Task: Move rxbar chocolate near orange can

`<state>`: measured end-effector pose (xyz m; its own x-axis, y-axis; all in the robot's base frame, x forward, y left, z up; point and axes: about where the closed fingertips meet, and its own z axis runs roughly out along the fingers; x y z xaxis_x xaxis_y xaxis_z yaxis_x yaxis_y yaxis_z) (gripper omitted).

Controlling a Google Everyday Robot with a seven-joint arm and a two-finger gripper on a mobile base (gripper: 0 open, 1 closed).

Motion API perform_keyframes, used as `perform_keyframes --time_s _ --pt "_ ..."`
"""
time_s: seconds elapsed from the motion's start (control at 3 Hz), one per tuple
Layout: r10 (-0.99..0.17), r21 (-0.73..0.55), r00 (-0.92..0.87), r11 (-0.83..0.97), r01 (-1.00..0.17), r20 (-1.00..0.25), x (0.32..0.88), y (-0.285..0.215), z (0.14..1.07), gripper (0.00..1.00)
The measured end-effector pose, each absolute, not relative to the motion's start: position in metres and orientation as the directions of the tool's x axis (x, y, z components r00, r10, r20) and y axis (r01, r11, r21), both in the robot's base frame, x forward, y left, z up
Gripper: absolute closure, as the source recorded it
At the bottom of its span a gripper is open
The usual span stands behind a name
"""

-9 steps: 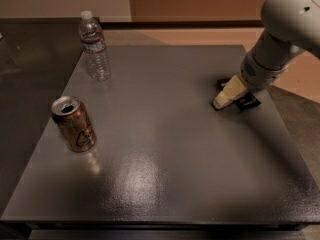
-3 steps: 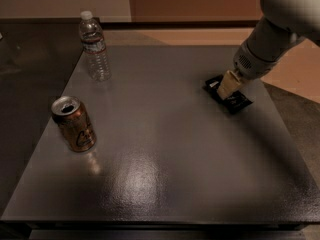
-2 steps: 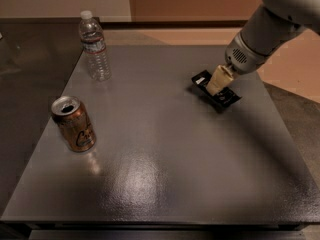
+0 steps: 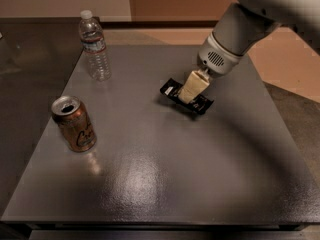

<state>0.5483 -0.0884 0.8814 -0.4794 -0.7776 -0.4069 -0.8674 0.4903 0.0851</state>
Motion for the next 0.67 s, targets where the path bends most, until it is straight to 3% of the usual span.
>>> perform_keyframes --time_s 0.67 --pt "-0.873 0.151 -0.269 0.226 -0.962 -0.407 0.521 -0.022 0.862 1.00"
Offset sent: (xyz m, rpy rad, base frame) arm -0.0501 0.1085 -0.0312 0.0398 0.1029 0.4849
